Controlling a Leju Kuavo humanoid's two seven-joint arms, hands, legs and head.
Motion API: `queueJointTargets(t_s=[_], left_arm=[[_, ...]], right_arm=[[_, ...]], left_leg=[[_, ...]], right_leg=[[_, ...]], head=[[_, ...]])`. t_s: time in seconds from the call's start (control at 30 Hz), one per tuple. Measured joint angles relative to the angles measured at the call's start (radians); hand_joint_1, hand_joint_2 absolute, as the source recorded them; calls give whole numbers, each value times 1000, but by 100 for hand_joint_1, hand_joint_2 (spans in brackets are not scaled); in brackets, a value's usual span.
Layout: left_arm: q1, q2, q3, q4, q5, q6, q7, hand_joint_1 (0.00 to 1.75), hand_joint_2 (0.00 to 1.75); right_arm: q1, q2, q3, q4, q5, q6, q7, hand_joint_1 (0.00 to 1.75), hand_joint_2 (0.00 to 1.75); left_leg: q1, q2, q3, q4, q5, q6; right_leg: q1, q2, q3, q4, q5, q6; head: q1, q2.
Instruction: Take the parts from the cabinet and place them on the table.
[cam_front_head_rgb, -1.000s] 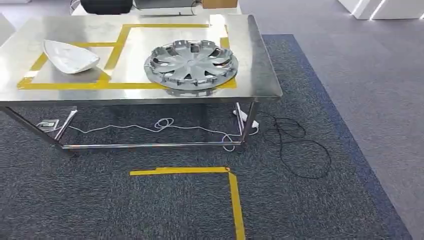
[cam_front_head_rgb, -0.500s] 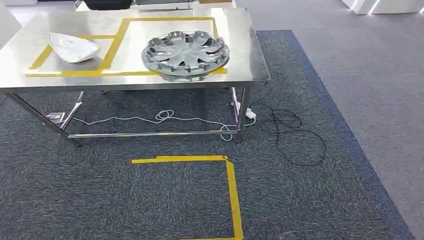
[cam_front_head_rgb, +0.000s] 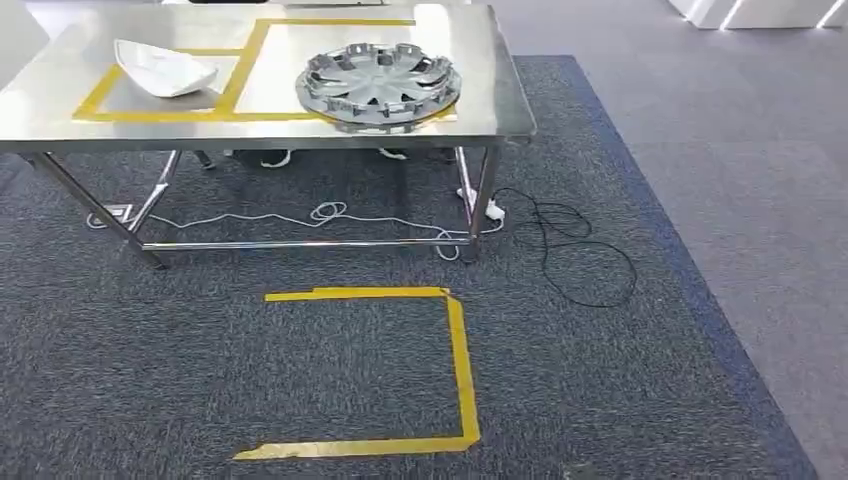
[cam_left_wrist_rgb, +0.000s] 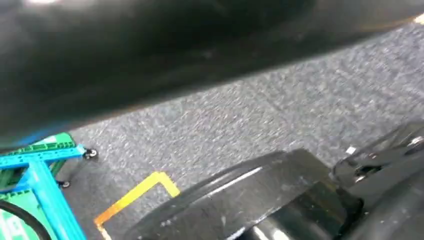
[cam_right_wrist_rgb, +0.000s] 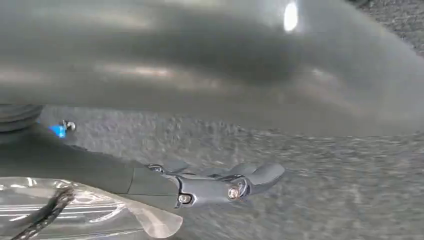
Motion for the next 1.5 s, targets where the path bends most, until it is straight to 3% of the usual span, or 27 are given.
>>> queueJointTargets(t_s=[0.03, 0.07, 0.17, 0.2, 0.23, 0.3, 0.33, 0.4, 0.47, 0.5, 0.53, 0.57, 0.67, 0.7, 0.73, 0.8, 0.87, 0.93, 1.0, 1.03, 1.07, 1.1, 1.13, 1.17, 1.23, 1.3, 1.5], left_arm=[[1, -1, 1, 0, 2, 2, -1, 0, 0], [2, -1, 2, 0, 3, 4, -1, 0, 0], [7, -1, 6, 2, 11, 9, -1, 0, 0], [9, -1, 10, 3, 13, 12, -1, 0, 0], [12, -1, 10, 3, 14, 12, 0, 0, 0], [15, -1, 11, 3, 14, 13, 1, 0, 0], [14, -1, 11, 3, 14, 13, 1, 0, 0], [14, -1, 11, 3, 15, 13, 1, 0, 0], [14, 0, 12, 3, 20, 14, 1, 0, 0], [12, 0, 13, 3, 21, 16, 1, 0, 0], [10, 0, 14, 3, 21, 17, 1, 0, 0], [8, 0, 16, 3, 21, 21, 0, 0, 0], [10, 0, 27, 3, 23, 32, 2, 0, 0], [12, 0, 29, 3, 26, 35, 6, 0, 0], [12, 0, 32, 3, 30, 40, 13, 0, 0], [12, -1, 36, 3, 31, 43, 17, 0, 0], [13, -1, 37, 3, 31, 46, 19, 0, 0], [13, -1, 38, 3, 31, 48, 20, 0, 0], [13, -3, 40, 3, 31, 48, 21, 0, 0], [12, -3, 42, 3, 30, 49, 21, 0, 0], [11, -4, 45, 3, 30, 49, 21, 0, 0], [10, -3, 46, 3, 30, 49, 21, 0, 0], [10, -3, 48, 3, 30, 49, 21, 0, 0], [12, -3, 49, 3, 30, 49, 22, 0, 0], [12, -3, 51, 3, 30, 49, 23, 0, 0], [12, -3, 52, 3, 30, 48, 26, 0, 0], [13, -3, 53, 3, 29, 47, 35, 0, 0]], right_arm=[[-5, 0, -6, 0, -6, 5, -2, 0, 0], [-10, 0, -12, 0, -12, 6, -3, 0, 0], [-7, 0, -28, 0, -24, 12, -1, 0, 0], [-8, 0, -34, 0, -25, 15, -1, 0, 0], [-8, 0, -37, 0, -26, 16, -1, 0, 0], [-7, 0, -41, 0, -28, 18, -1, 0, 0], [-7, 0, -42, 0, -28, 18, -1, 0, 0], [-8, 0, -43, 0, -28, 18, -1, 0, 0], [-8, 0, -45, 0, -29, 18, -1, 0, 0], [-9, 0, -47, 0, -30, 18, -1, 0, 0], [-9, 0, -48, 0, -33, 19, -2, 0, 0], [-9, 0, -49, 0, -35, 19, -3, 0, 0], [-10, 0, -51, 0, -35, 19, -6, 0, 0], [-7, -1, -53, 0, -36, 19, -6, 0, 0], [-5, -1, -58, 0, -37, 20, -5, 0, 0], [-5, -1, -60, 0, -38, 21, -5, 0, 0], [-5, -1, -61, 1, -39, 24, -5, 0, 0], [-4, -1, -65, 1, -46, 25, -5, 0, 0], [-7, -2, -66, 1, -50, 25, -5, 0, 0], [-11, -2, -66, 1, -50, 26, -5, 0, 0], [-12, -2, -66, 1, -51, 26, -7, 0, 0], [-9, -1, -66, 1, -51, 26, -6, 0, 0], [-5, -1, -66, 1, -51, 26, -6, 0, 0], [-2, -1, -66, 1, -51, 27, -6, 0, 0], [-4, -1, -67, 1, -54, 31, -6, 0, 0], [-6, -1, -69, 1, -62, 39, -6, 0, 0], [-7, -1, -86, 1, -83, 32, -7, 0, 0]], left_leg=[[-5, 0, -9, 3, 10, -7], [-5, 2, -12, 2, 24, -12], [-1, 0, -17, -19, 67, -33], [4, -4, -25, -4, 24, -38], [6, -6, -38, 43, -51, -43], [9, -6, -62, 198, -181, -53], [10, -6, -70, 281, -209, -56], [12, -6, -45, 327, -163, -58], [14, -6, 53, 222, -97, -55], [14, -9, 126, 126, -107, -51], [11, -12, 191, 28, -151, -45], [10, -13, 211, -15, -177, -35], [6, -12, 193, -18, -162, -14], [11, -5, 184, -21, -151, -6], [11, -4, 173, -21, -143, 3], [10, -4, 145, -19, -122, 6], [8, -2, 118, -17, -103, 4], [8, -2, 97, -15, -86, 0], [8, -3, 87, -9, -76, -7], [4, -2, 83, -6, -73, -13], [0, -1, 79, -1, -70, -17], [-3, -1, 77, 2, -78, -11], [-2, -1, 76, 1, -76, 13], [-2, -2, 76, 0, -70, 18], [2, -2, 78, -6, -55, -2], [3, -3, 77, -12, -50, -10], [6, -4, 77, -14, -46, -18]], right_leg=[[5, 0, 94, -124, -39, -6], [4, 0, 89, -161, -58, -13], [7, -2, 57, -152, -23, -33], [4, -9, 44, -149, -11, -42], [4, -8, 29, -149, 4, -54], [6, -9, -5, -146, 31, -56], [7, -10, -26, -140, 45, -55], [7, -12, -60, -123, 66, -52], [6, -12, -107, -98, 82, -46], [6, -11, -123, -84, 87, -42], [11, -10, -136, -71, 91, -37], [11, -11, -143, -66, 94, -31], [7, -11, -151, -69, 118, -11], [3, -6, -161, -56, 105, -6], [3, -3, -181, -18, 58, 0], [1, 0, -237, 138, -46, 6], [0, 0, -260, 244, -95, 10], [0, 0, -183, 163, -58, 8], [0, -1, -43, -42, 5, 1], [1, -1, -13, -106, -14, -2], [2, 2, -16, -112, -7, -10], [0, 0, -18, -115, -4, -8], [1, -2, -17, -114, -4, -9], [3, -3, -16, -113, -3, -10], [7, -4, -19, -113, 2, -18], [8, -4, -23, -112, 5, -23], [11, -4, -24, -110, 6, -26]], head=[[3, 0], [0, 0], [2, 0], [1, 0], [-2, 0], [-4, 0], [-4, 0], [-5, 0], [-4, 0], [-5, 0], [-5, 0], [-2, 0], [-4, 0], [-4, 0], [0, 0], [3, 0], [2, 0], [3, 0], [3, 0], [3, 0], [0, 0], [1, 0], [0, 0], [0, 0], [0, 0], [0, 0], [0, 0]])
